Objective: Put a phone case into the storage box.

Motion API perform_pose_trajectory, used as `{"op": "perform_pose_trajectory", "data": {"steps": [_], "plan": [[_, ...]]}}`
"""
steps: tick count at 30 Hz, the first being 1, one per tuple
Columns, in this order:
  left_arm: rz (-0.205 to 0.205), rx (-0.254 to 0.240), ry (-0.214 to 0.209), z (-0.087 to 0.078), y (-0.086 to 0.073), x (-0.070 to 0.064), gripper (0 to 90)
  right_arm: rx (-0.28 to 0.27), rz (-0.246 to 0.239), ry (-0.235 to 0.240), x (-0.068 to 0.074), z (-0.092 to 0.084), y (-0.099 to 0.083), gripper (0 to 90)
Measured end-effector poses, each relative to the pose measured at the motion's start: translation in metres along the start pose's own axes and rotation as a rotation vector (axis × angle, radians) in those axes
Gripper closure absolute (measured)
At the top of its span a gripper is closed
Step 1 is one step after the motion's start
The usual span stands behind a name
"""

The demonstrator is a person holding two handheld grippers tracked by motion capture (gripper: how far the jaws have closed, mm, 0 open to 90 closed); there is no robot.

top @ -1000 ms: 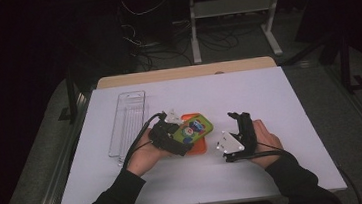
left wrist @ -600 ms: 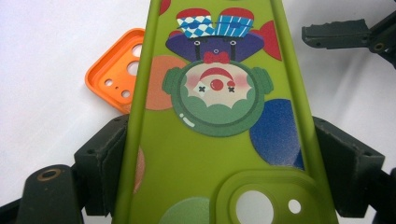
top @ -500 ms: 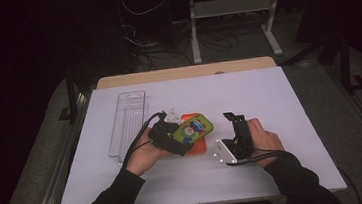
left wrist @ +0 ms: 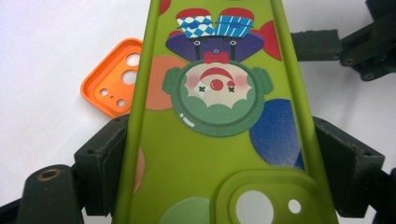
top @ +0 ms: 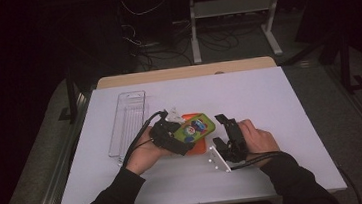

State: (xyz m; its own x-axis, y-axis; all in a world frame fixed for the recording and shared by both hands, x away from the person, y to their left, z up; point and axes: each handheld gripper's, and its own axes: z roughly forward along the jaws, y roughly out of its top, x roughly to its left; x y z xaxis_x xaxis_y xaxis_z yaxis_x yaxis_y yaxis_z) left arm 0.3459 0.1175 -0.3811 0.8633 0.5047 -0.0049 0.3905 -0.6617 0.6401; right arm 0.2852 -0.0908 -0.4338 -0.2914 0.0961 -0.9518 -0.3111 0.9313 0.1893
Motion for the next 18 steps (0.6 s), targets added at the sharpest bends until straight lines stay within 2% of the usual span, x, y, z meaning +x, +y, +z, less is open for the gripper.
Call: {"op": "perform_pose_trajectory", "data": {"steps": [5, 6, 8, 14, 18], "plan": [[0.010, 0.003, -0.003, -0.001, 0.001, 0.000, 15.6, -0.025, -0.036, -0.027, 0.002, 0.004, 0.007, 12.0], [0.012, 0.003, -0.002, -0.002, 0.001, 0.000, 15.6, -0.034, -0.009, -0.044, 0.004, 0.005, 0.008, 12.7], [0.014, 0.007, -0.005, -0.002, 0.002, 0.000, 15.5, -0.035, -0.034, -0.042, 0.003, 0.006, 0.012, 13.6], [0.017, 0.012, -0.008, -0.002, 0.002, 0.000, 15.6, -0.056, -0.071, -0.056, 0.007, 0.011, 0.018, 20.0], [0.020, 0.015, -0.010, -0.002, 0.002, 0.000, 15.5, -0.060, -0.091, -0.057, 0.009, 0.013, 0.021, 27.1]]}}
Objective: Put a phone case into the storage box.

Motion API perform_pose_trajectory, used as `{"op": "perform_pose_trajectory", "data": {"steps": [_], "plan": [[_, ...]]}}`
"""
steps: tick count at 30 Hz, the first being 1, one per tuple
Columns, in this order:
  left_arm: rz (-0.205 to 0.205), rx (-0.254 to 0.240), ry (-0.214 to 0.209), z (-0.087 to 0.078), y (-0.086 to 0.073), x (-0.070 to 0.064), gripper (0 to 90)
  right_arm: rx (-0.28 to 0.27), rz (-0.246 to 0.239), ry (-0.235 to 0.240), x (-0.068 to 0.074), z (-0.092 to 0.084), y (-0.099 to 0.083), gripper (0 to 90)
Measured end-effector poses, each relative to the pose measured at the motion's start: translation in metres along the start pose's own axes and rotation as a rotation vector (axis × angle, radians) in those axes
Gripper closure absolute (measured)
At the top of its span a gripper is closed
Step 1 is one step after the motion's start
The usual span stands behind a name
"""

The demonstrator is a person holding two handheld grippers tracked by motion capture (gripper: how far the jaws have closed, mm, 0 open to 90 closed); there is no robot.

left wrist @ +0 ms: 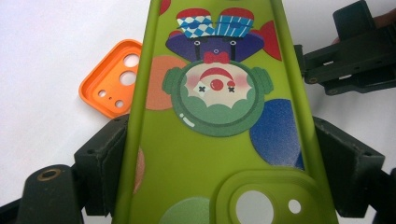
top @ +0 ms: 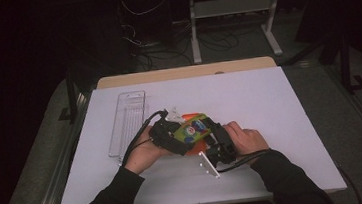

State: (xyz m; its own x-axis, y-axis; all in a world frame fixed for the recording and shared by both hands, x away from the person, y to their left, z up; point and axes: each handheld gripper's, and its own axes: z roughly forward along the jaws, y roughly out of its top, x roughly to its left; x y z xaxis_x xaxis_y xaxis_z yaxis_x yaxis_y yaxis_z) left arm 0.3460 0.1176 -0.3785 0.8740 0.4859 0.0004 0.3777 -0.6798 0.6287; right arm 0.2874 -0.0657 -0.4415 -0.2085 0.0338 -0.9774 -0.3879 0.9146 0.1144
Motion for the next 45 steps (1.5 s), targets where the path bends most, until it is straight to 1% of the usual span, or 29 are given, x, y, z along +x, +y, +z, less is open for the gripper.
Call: {"op": "perform_pose_trajectory", "data": {"steps": [3, 4, 6, 7, 8, 12, 15, 16, 17, 20, 22, 23, 25, 28, 29, 30, 31, 32, 33, 34, 35, 36, 37, 38, 39, 40, 41, 43, 45], "plan": [[0.011, 0.002, -0.003, 0.000, 0.000, 0.000, 15.6, 0.005, -0.005, 0.009, 0.001, 0.001, 0.002, 33.5], [0.012, 0.001, -0.006, 0.000, 0.000, 0.000, 15.5, 0.017, 0.030, 0.010, 0.003, 0.000, 0.003, 35.2], [0.014, 0.002, -0.010, 0.001, 0.000, -0.001, 15.5, 0.024, 0.028, 0.016, 0.004, 0.000, 0.004, 40.3], [0.017, 0.003, -0.011, 0.001, 0.000, -0.001, 15.6, 0.015, -0.023, 0.006, 0.003, 0.001, 0.003, 42.9], [0.017, 0.002, -0.011, 0.001, 0.000, -0.001, 15.5, 0.011, -0.024, 0.000, 0.004, 0.002, 0.003, 44.9], [0.019, 0.000, -0.015, 0.001, 0.000, -0.002, 15.5, 0.014, -0.034, 0.013, 0.005, 0.001, 0.004, 53.6], [0.021, 0.000, -0.016, 0.001, 0.000, -0.002, 15.5, 0.005, -0.044, 0.001, 0.005, 0.000, 0.005, 60.6], [0.020, 0.000, -0.017, 0.001, 0.000, -0.001, 15.5, 0.000, -0.057, -0.007, 0.004, -0.001, 0.005, 62.9], [0.019, 0.000, -0.018, 0.001, 0.000, -0.001, 15.6, -0.011, -0.053, -0.021, 0.005, -0.001, 0.005, 64.3], [0.011, -0.007, -0.022, 0.000, 0.000, -0.001, 15.5, -0.012, -0.056, -0.018, 0.005, -0.002, 0.006, 69.0], [0.008, -0.014, -0.027, 0.000, 0.000, 0.000, 15.6, -0.007, -0.064, -0.003, 0.005, -0.003, 0.006, 73.2], [0.009, -0.016, -0.028, -0.001, 0.000, 0.000, 15.5, -0.008, -0.063, -0.005, 0.005, -0.003, 0.006, 73.6], [-0.009, -0.023, -0.038, -0.001, 0.000, 0.000, 15.5, -0.005, -0.068, -0.012, 0.005, -0.003, 0.007, 74.9], [0.002, -0.022, -0.034, 0.000, 0.000, 0.000, 15.4, 0.003, -0.080, -0.017, 0.005, -0.004, 0.008, 75.5], [-0.007, -0.029, -0.035, 0.001, -0.001, -0.001, 15.3, 0.004, -0.091, -0.018, 0.005, -0.004, 0.008, 75.6], [0.016, -0.009, -0.037, 0.000, -0.001, 0.001, 15.3, 0.005, -0.094, -0.014, 0.005, -0.005, 0.008, 75.7], [0.016, -0.013, -0.039, 0.000, -0.001, 0.000, 15.1, 0.005, -0.096, -0.012, 0.006, -0.005, 0.008, 75.8], [0.016, -0.022, -0.041, 0.000, -0.001, 0.000, 14.9, -0.001, -0.085, -0.017, 0.006, -0.005, 0.009, 75.8], [0.005, -0.027, -0.053, -0.001, -0.002, 0.001, 14.5, -0.004, -0.077, -0.022, 0.006, -0.005, 0.008, 75.8], [0.006, -0.034, -0.048, -0.003, -0.002, 0.001, 14.0, -0.006, -0.069, -0.021, 0.006, -0.005, 0.008, 75.9], [0.003, -0.037, -0.049, -0.004, -0.002, 0.001, 11.5, 0.006, -0.011, -0.026, 0.008, -0.006, 0.009, 75.9], [-0.021, -0.052, -0.050, -0.004, -0.002, 0.002, 8.8, 0.000, -0.040, -0.019, 0.006, -0.006, 0.009, 75.9], [-0.006, -0.039, -0.049, -0.006, -0.003, 0.004, 4.6, 0.003, -0.042, -0.017, 0.005, -0.005, 0.008, 75.8], [-0.018, -0.051, -0.052, -0.007, -0.003, 0.005, 0.8, 0.006, -0.041, -0.017, 0.004, -0.005, 0.007, 75.9], [-0.012, -0.057, -0.041, -0.009, -0.004, 0.006, 0.0, 0.009, -0.030, -0.015, 0.004, -0.005, 0.007, 75.9], [-0.019, -0.071, -0.044, -0.011, -0.005, 0.007, 0.0, 0.002, -0.020, -0.028, 0.004, -0.004, 0.005, 75.9], [-0.007, -0.063, -0.047, -0.013, -0.005, 0.009, 0.0, 0.013, -0.005, -0.020, 0.003, -0.004, 0.005, 75.8], [-0.005, -0.073, -0.047, -0.017, -0.006, 0.011, 0.0, 0.023, 0.019, -0.006, 0.001, -0.004, 0.003, 75.8], [0.001, -0.081, -0.049, -0.021, -0.008, 0.013, 0.0, 0.028, 0.062, 0.019, -0.002, -0.003, 0.001, 75.8]]}}
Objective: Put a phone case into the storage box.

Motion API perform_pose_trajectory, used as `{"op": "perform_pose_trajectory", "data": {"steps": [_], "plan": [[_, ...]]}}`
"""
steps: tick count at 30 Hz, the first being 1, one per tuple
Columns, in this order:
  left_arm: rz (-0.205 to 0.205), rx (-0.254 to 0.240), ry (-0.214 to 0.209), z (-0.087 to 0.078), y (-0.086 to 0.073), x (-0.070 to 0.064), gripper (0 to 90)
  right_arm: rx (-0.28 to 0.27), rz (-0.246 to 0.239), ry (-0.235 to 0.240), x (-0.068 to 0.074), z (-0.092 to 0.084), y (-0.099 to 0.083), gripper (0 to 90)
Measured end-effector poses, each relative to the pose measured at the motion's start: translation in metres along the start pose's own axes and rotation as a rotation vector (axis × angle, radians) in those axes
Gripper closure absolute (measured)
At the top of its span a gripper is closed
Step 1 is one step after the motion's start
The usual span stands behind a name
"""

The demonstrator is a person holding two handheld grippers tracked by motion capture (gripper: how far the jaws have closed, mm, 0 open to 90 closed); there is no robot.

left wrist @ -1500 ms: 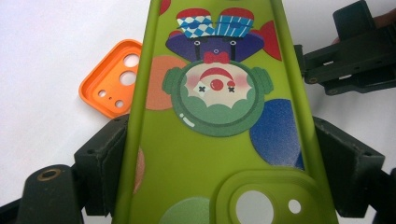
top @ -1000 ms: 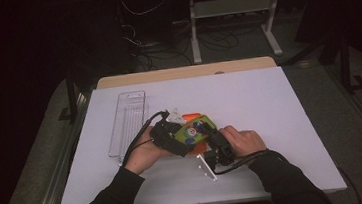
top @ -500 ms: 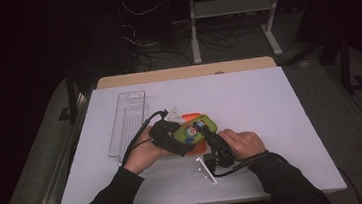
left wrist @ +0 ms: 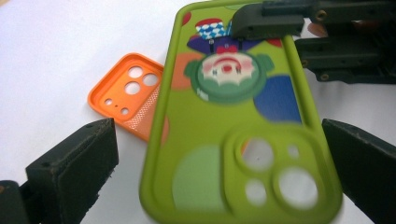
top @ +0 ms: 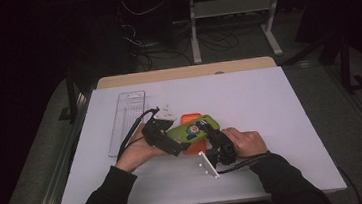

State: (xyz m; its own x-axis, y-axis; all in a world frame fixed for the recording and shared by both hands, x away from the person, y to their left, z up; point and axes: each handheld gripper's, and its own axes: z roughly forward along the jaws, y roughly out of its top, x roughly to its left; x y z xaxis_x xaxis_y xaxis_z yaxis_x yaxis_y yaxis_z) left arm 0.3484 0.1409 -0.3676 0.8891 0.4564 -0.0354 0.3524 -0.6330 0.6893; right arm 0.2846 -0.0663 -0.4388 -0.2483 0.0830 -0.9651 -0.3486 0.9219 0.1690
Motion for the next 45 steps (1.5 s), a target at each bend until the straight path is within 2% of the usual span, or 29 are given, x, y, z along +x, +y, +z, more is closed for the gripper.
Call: {"op": "perform_pose_trajectory", "data": {"steps": [3, 4, 6, 7, 8, 9, 10, 13, 14, 15, 17, 18, 19, 20, 21, 25, 26, 27, 30, 31, 36, 38, 40, 41, 43, 45], "plan": [[-0.045, -0.027, -0.005, -0.002, -0.002, 0.001, 0.0, 0.013, 0.067, 0.024, -0.003, 0.001, -0.004, 75.8], [-0.026, -0.012, -0.005, -0.004, -0.002, 0.003, 0.0, 0.016, 0.090, 0.031, -0.004, 0.002, -0.006, 75.8], [-0.019, -0.004, 0.005, -0.005, -0.003, 0.005, 0.0, 0.031, 0.145, 0.080, -0.006, 0.002, -0.010, 75.8], [-0.034, -0.016, 0.006, -0.004, -0.003, 0.005, 0.0, 0.038, 0.168, 0.090, -0.007, 0.003, -0.011, 75.8], [-0.025, -0.015, 0.008, -0.005, -0.003, 0.006, 0.0, 0.033, 0.199, 0.094, -0.008, 0.004, -0.012, 75.8], [-0.037, -0.021, 0.012, -0.005, -0.003, 0.005, 0.0, 0.023, 0.209, 0.095, -0.012, 0.005, -0.014, 75.8], [-0.038, -0.018, 0.018, -0.005, -0.004, 0.006, 0.0, 0.035, 0.245, 0.109, -0.013, 0.005, -0.015, 75.8], [-0.053, -0.010, 0.036, -0.006, -0.004, 0.007, 0.0, 0.042, 0.302, 0.148, -0.016, 0.006, -0.018, 75.8], [-0.066, -0.023, 0.040, -0.006, -0.005, 0.007, 0.0, 0.045, 0.329, 0.156, -0.018, 0.007, -0.020, 75.8], [-0.043, 0.001, 0.045, -0.007, -0.004, 0.009, 0.0, 0.042, 0.353, 0.161, -0.018, 0.007, -0.020, 75.8], [-0.062, -0.011, 0.052, -0.007, -0.005, 0.008, 0.0, 0.050, 0.435, 0.193, -0.021, 0.006, -0.021, 75.8], [-0.066, -0.012, 0.052, -0.007, -0.005, 0.007, 0.0, 0.048, 0.493, 0.212, -0.022, 0.007, -0.021, 75.8], [-0.051, -0.009, 0.052, -0.007, -0.005, 0.008, 0.0, 0.046, 0.519, 0.207, -0.022, 0.007, -0.022, 75.8], [-0.041, -0.019, 0.061, -0.007, -0.004, 0.009, 0.0, 0.042, 0.548, 0.224, -0.024, 0.007, -0.023, 75.8], [-0.026, -0.006, 0.064, -0.008, -0.004, 0.009, 0.0, 0.045, 0.572, 0.235, -0.025, 0.008, -0.024, 75.8], [-0.040, -0.012, 0.068, -0.008, -0.005, 0.009, 0.0, 0.042, 0.644, 0.257, -0.030, 0.010, -0.031, 75.8], [-0.047, -0.013, 0.069, -0.008, -0.005, 0.008, 0.0, 0.042, 0.682, 0.274, -0.032, 0.010, -0.032, 75.8], [-0.053, -0.014, 0.068, -0.008, -0.005, 0.008, 0.0, 0.042, 0.699, 0.280, -0.032, 0.010, -0.033, 75.8], [-0.044, -0.014, 0.071, -0.009, -0.005, 0.010, 0.0, 0.036, 0.758, 0.297, -0.035, 0.011, -0.038, 75.8], [-0.044, -0.014, 0.073, -0.009, -0.005, 0.010, 0.0, 0.037, 0.813, 0.309, -0.035, 0.011, -0.038, 75.8], [-0.051, -0.016, 0.074, -0.008, -0.005, 0.010, 0.0, 0.034, 0.927, 0.365, -0.039, 0.014, -0.043, 75.7], [-0.054, -0.019, 0.076, -0.008, -0.005, 0.010, 0.0, 0.038, 1.002, 0.396, -0.040, 0.014, -0.045, 75.7], [-0.053, -0.018, 0.079, -0.008, -0.005, 0.010, 0.0, 0.035, 1.044, 0.415, -0.041, 0.015, -0.048, 75.7], [-0.054, -0.017, 0.080, -0.008, -0.005, 0.010, 0.0, 0.032, 1.085, 0.430, -0.042, 0.016, -0.049, 75.7], [-0.058, -0.019, 0.080, -0.008, -0.005, 0.010, 0.0, 0.031, 1.116, 0.449, -0.043, 0.017, -0.053, 75.7], [-0.060, -0.020, 0.082, -0.008, -0.005, 0.010, 0.0, 0.030, 1.165, 0.466, -0.044, 0.018, -0.056, 75.7]]}}
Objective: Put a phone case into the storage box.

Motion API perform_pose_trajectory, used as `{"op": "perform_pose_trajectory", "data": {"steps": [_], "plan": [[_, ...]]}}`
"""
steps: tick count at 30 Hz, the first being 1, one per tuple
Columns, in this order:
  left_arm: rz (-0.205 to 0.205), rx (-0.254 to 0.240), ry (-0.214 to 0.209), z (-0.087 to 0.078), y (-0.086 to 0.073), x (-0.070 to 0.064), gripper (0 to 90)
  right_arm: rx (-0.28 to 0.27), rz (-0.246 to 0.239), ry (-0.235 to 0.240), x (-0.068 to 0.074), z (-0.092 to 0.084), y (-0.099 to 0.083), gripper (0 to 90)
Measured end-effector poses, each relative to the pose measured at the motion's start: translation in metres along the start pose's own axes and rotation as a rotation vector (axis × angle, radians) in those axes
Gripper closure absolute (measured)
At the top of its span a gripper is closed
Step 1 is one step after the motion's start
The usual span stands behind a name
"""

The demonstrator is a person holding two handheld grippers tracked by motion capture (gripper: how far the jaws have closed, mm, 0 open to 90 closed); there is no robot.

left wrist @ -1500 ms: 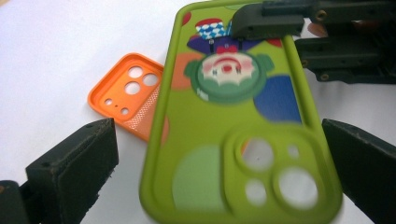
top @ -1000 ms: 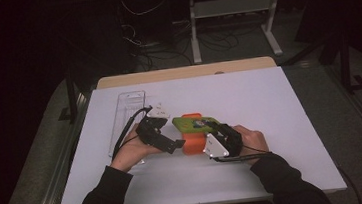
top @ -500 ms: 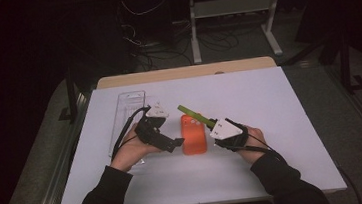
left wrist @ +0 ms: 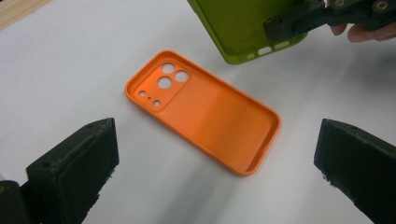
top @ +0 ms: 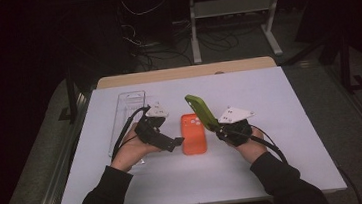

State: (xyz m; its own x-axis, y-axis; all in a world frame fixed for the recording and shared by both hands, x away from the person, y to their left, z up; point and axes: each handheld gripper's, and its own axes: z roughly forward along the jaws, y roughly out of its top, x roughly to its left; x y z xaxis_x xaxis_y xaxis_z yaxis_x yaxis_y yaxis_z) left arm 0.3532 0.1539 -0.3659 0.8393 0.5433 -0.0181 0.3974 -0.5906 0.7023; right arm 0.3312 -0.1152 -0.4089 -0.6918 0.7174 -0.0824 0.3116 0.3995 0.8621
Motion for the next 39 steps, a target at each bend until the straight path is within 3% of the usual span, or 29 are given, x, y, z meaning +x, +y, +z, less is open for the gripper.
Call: {"op": "perform_pose_trajectory", "data": {"steps": [1, 3, 10, 14, 15, 20, 21, 25, 34, 39], "plan": [[-0.006, 0.000, 0.000, 0.000, 0.000, 0.000, 0.0, 0.002, 0.012, 0.005, -0.002, 0.000, 0.000, 75.7], [-0.007, 0.002, 0.004, 0.000, 0.000, 0.000, 0.0, 0.000, 0.086, 0.027, -0.004, -0.001, 0.000, 75.7], [-0.051, -0.076, 0.006, 0.001, 0.003, 0.000, 0.0, -0.013, 0.307, 0.064, -0.014, -0.001, -0.003, 75.7], [-0.055, -0.085, 0.003, 0.001, 0.006, 0.000, 0.0, -0.020, 0.317, 0.067, -0.011, 0.000, -0.003, 75.7], [-0.085, -0.110, -0.003, 0.002, 0.007, -0.001, 0.0, -0.023, 0.314, 0.067, -0.010, 0.000, -0.002, 75.7], [-0.111, -0.158, -0.018, 0.003, 0.015, -0.002, 0.0, -0.029, 0.312, 0.069, -0.004, 0.001, 0.000, 75.7], [-0.101, -0.162, -0.017, 0.003, 0.016, -0.001, 0.0, -0.030, 0.310, 0.068, -0.003, 0.001, 0.001, 75.7], [-0.135, -0.210, -0.027, 0.003, 0.022, 0.001, 0.0, -0.036, 0.305, 0.074, 0.003, 0.003, 0.003, 75.7], [-0.181, -0.256, -0.064, 0.011, 0.030, 0.006, 0.0, -0.051, 0.276, 0.095, 0.016, 0.008, 0.008, 75.7], [-0.183, -0.282, -0.071, 0.015, 0.034, 0.008, 0.0, -0.061, 0.265, 0.110, 0.021, 0.009, 0.010, 75.7]]}}
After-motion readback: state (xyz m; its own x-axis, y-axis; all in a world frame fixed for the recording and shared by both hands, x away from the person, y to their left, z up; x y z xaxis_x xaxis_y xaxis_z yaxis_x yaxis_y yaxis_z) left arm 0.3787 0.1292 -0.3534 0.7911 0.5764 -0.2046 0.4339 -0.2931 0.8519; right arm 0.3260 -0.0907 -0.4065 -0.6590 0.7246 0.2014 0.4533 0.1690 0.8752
